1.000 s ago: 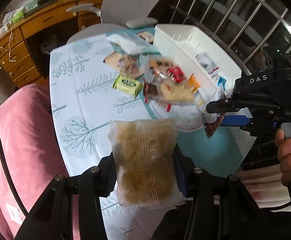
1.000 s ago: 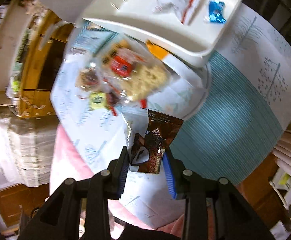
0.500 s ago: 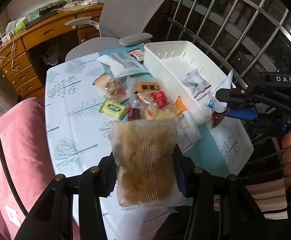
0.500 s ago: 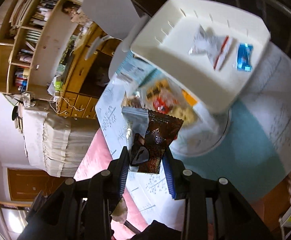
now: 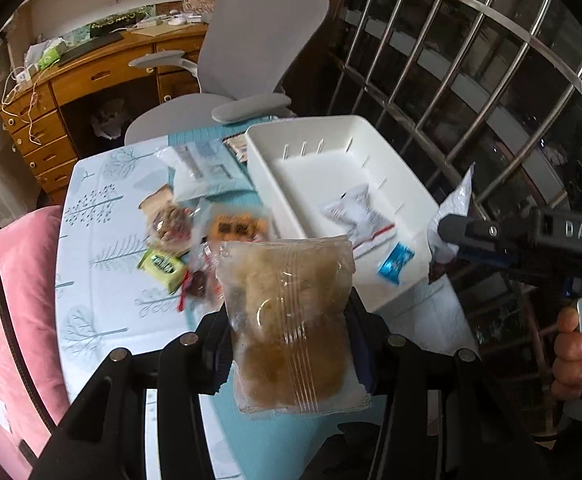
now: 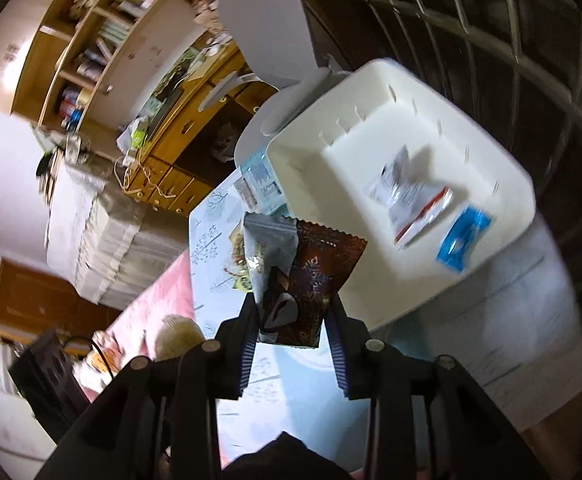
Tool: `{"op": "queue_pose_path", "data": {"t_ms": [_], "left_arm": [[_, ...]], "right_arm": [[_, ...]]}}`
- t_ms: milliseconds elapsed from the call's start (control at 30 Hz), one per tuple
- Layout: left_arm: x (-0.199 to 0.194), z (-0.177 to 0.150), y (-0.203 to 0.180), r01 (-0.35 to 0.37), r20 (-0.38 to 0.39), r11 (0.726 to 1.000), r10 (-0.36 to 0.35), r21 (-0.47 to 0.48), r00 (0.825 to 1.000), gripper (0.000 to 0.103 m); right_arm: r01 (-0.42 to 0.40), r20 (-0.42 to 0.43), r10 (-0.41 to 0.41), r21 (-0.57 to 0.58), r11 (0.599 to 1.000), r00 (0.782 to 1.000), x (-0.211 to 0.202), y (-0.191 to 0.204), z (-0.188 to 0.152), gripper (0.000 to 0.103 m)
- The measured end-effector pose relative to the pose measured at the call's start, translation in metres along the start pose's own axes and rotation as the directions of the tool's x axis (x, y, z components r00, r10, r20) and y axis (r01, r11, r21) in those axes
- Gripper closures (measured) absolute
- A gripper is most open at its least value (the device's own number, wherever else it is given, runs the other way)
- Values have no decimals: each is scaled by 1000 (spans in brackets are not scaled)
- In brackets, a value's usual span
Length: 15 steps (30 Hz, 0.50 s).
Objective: Organize snacks
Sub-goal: 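Lift both snacks over the white tray and release them inside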
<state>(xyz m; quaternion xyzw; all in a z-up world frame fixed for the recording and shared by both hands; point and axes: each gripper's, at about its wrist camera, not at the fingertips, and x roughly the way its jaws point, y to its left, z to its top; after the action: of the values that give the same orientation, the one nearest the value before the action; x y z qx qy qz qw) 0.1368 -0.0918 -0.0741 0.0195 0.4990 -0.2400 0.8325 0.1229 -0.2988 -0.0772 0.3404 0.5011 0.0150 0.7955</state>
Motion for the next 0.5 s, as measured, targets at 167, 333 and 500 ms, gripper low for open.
{"op": "queue_pose_path", "data": {"t_ms": [167,333,500], "left_arm": [[13,11,-28,3,38,1000,-2,-25,999,56],[31,23,-52,-5,76,999,9,-53,997,56],[52,36,-70,7,73,998,-3,-56,997,56]], "right_arm": [[38,19,-36,-126,991,999,-16,-15,14,70],[101,39,-95,-209,973,995,-22,-32,23,70],[150,57,-140,-244,958,988,-26,-49,34,70]]}}
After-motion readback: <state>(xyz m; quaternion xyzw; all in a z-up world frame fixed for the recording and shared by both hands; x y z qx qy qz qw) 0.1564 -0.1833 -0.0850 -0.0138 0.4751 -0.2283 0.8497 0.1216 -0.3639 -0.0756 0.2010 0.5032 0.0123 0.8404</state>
